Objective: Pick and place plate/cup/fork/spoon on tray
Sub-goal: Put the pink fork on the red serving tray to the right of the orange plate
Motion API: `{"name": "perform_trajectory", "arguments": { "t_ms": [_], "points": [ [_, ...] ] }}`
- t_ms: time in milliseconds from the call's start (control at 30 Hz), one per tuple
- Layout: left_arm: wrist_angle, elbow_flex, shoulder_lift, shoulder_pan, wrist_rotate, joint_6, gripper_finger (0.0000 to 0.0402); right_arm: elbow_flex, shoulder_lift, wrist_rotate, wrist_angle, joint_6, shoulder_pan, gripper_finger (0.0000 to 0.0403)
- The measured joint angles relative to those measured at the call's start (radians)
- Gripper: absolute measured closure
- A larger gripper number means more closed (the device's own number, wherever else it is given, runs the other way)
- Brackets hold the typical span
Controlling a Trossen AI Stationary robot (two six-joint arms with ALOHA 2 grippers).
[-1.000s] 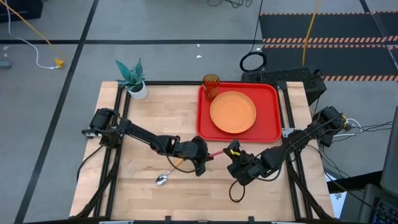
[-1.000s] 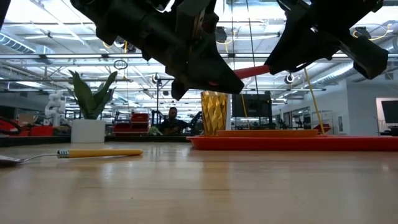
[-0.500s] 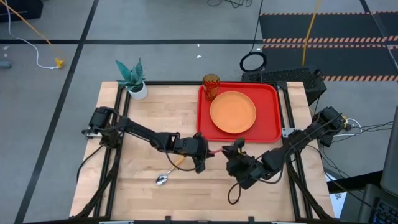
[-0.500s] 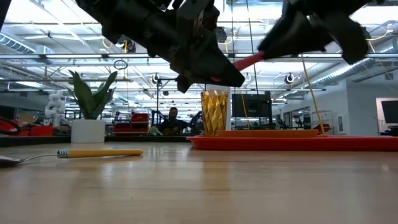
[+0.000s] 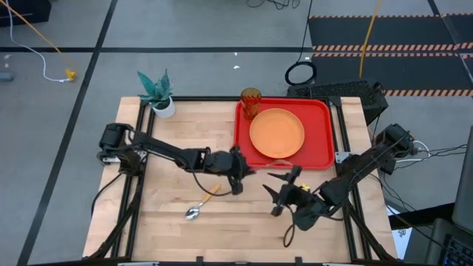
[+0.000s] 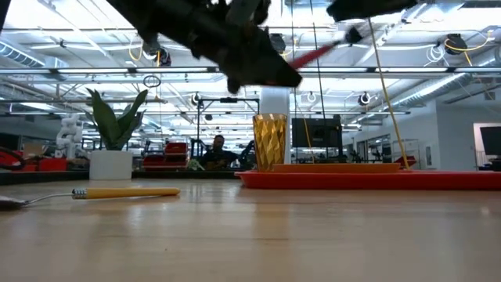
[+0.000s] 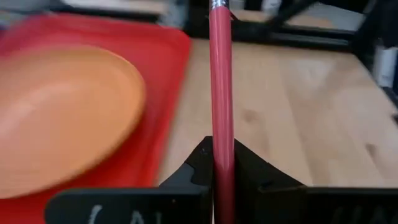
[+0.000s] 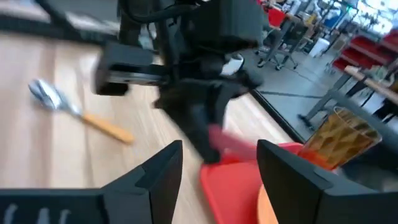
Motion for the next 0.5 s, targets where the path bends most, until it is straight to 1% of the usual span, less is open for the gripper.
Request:
{"name": "perform_trajectory", "arguments": {
  "t_ms": [100,167,200,300,367,433,500],
  "points": [
    [0.049,0.002,-0.054,0.018,-0.074,0.057,0.0377,0.000,-0.040,0.034,0.048,0.037,0.005,0.0202],
    [0.035,0.000,-0.098,0.020,-0.137,0.106,0.0376,0.000,-0.059,0.060,0.080,0.032,0.009,0.0202],
    [0.056,-0.001,-0.108,0.020,-0.174,0.135,0.0375,0.000,-0.067,0.081,0.095,0.014,0.009,0.0202],
    [0.080,0.000,-0.143,0.012,-0.313,0.228,0.0375,0.000,-0.074,0.190,0.112,-0.035,0.002,0.0203],
    [0.130,0.000,-0.145,0.009,-0.389,0.279,0.0374,-0.001,-0.072,0.245,0.128,-0.068,-0.021,0.0207],
    [0.146,0.000,-0.142,0.010,-0.443,0.328,0.0374,-0.002,-0.072,0.251,0.168,-0.111,-0.057,0.0211],
    [0.179,0.000,-0.131,0.008,-0.479,0.360,0.0373,-0.001,-0.073,0.213,0.208,-0.154,-0.093,0.0216]
  ]
}}
